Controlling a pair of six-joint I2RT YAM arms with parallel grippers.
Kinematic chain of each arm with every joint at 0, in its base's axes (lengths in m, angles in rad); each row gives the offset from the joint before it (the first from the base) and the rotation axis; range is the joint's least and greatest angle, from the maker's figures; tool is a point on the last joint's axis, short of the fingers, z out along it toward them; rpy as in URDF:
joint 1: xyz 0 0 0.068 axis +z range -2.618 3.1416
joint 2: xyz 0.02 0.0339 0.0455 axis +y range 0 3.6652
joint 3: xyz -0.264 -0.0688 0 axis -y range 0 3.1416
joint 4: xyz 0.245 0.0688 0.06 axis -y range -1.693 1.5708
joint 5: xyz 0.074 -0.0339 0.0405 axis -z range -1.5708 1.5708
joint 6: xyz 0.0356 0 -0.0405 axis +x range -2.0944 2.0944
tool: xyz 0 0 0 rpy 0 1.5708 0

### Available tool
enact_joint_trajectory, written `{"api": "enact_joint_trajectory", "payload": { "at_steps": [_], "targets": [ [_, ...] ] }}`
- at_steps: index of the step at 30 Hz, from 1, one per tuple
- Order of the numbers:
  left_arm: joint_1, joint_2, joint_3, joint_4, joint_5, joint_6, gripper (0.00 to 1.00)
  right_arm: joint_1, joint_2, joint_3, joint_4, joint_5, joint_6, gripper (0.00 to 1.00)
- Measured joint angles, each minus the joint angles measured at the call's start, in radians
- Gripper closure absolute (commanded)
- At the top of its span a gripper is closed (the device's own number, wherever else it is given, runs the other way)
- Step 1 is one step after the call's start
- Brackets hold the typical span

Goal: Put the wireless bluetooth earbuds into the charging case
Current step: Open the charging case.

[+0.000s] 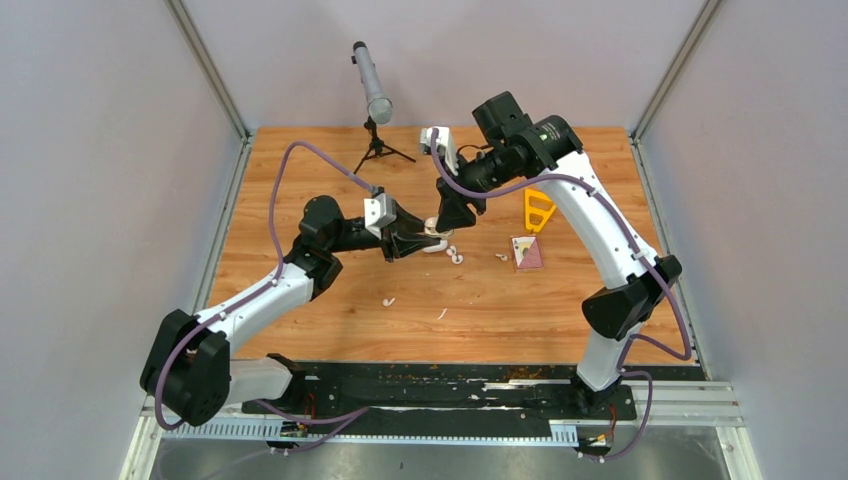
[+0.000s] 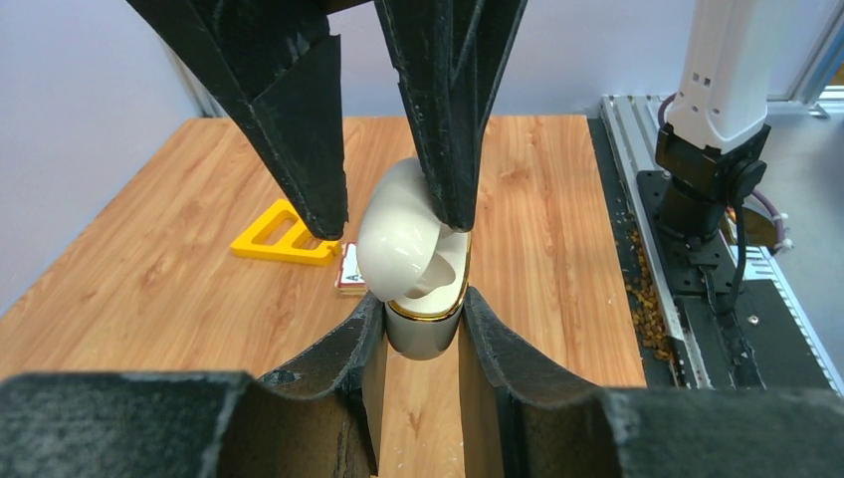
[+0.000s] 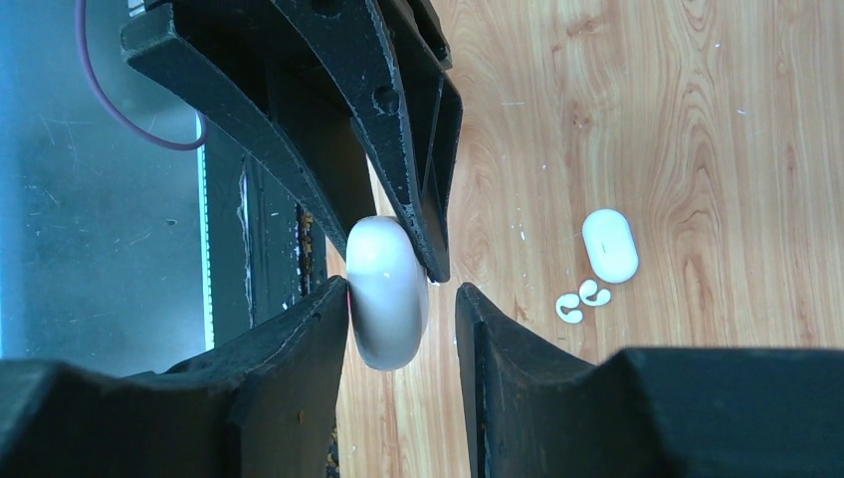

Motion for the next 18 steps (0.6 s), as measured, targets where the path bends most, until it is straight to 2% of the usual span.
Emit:
{"api": "enact_joint_trajectory", "payload": {
  "at_steps": [18],
  "targets": [
    [-0.005,0.000,0.000,-0.005,0.006,0.009,1.00,-0.007,0.000,0.021,0.018,0.001,0.019,0.56]
  ]
}}
